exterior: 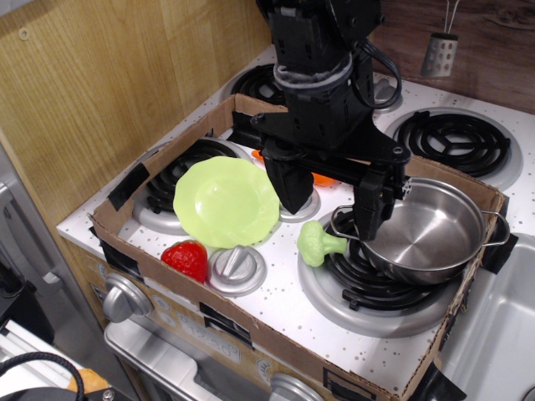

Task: Put carrot on plate

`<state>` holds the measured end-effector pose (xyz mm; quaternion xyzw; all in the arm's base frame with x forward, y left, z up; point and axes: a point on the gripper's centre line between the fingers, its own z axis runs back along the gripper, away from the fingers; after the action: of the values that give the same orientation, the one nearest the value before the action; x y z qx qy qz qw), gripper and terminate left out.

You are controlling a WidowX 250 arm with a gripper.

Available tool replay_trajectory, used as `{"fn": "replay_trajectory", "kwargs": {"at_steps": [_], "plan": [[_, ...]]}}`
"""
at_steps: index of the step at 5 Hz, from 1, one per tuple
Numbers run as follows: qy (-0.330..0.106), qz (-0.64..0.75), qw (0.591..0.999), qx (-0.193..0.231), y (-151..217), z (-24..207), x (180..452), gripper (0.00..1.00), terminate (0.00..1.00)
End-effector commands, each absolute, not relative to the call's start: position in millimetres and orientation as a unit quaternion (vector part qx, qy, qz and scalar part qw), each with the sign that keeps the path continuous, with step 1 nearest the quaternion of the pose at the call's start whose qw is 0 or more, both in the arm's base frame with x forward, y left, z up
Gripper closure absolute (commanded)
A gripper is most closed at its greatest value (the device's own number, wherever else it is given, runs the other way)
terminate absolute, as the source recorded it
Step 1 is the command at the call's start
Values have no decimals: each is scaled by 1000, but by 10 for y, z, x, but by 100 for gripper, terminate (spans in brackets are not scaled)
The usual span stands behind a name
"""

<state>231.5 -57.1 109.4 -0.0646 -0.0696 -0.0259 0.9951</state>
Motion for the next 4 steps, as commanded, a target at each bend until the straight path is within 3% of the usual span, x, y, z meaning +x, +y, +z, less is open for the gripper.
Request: {"fn": "replay_trajectory", "kwargs": {"at_steps": [1,4], "plan": [[-70,-26,995,-65,-571,1094,2315,0,0],[-80,-224,971,-3,25,1189,2887,0,0]]}}
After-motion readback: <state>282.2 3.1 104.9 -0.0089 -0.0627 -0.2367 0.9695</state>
